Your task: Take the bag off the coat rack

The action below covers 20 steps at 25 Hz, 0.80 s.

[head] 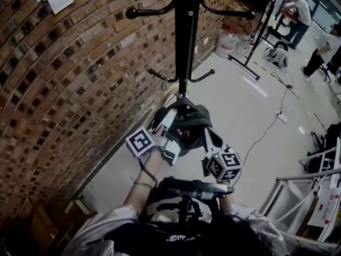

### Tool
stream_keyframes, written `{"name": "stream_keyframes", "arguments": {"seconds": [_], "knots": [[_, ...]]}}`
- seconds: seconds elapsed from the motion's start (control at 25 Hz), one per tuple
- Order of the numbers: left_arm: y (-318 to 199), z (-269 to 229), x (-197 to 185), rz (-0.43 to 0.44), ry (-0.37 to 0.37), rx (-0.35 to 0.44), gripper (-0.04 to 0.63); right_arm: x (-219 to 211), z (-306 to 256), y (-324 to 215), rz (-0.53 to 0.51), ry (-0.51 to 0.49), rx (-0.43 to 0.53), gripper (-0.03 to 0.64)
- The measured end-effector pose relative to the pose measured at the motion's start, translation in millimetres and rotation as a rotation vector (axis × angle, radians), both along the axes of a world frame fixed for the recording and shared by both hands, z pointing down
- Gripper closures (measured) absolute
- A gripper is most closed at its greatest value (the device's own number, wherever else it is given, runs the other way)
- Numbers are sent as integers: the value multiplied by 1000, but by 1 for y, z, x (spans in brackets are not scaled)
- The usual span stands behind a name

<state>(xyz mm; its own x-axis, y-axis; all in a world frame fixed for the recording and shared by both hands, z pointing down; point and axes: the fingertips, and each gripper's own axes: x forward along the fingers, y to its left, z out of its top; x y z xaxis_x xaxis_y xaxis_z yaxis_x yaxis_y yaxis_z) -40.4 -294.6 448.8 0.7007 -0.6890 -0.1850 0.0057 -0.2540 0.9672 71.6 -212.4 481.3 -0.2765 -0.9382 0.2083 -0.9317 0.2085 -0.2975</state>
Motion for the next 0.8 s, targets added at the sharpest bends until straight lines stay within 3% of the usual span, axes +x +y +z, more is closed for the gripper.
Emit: {"name": "stream_keyframes", "arguments": {"seconds": [0.28,0.8], "knots": [[-11,13,3,-22,36,-79,497,-22,-10,-13,-106,68,46,617],[-8,21,0,-96,217,-252,497,-39,-20,-30,-235,94,66,617]]}}
